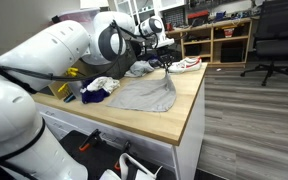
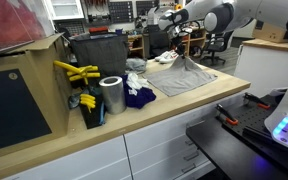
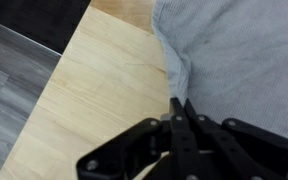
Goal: Fold the grey towel
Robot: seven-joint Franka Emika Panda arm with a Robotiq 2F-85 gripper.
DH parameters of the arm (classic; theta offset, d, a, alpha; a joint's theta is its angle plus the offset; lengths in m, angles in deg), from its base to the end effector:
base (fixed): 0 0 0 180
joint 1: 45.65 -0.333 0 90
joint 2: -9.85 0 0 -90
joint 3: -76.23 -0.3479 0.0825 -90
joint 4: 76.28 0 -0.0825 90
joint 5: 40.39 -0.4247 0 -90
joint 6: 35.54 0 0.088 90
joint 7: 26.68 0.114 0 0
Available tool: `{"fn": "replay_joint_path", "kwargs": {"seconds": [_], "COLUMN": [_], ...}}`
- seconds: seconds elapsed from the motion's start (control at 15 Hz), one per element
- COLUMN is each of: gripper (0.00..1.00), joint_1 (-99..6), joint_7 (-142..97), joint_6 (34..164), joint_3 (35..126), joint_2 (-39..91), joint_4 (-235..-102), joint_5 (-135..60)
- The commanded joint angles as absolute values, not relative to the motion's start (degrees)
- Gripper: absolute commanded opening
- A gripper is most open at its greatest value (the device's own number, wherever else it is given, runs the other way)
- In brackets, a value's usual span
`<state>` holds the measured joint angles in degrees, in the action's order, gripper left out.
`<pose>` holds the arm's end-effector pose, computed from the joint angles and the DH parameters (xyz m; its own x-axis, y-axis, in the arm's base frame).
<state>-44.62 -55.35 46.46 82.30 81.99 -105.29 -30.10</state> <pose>0.8326 -0.0751 0.2296 0.8330 0.3692 -0.4121 0.4391 -0.8943 0.0863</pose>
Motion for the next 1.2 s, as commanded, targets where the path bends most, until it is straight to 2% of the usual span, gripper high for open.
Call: {"fn": "replay_joint_path", "kwargs": {"seconds": [0.0,1.13], "gripper": [0.01,0.01], "joint_1": [-46.8,-49.2], "joint_7": [-54.3,-47.2], "joint_6": [44.8,46.2], "joint_3": [83.0,83.0], "joint_2": [80.1,80.0], "joint_4": [-107.3,-110.0], "joint_5": [-28.9,-28.5]}}
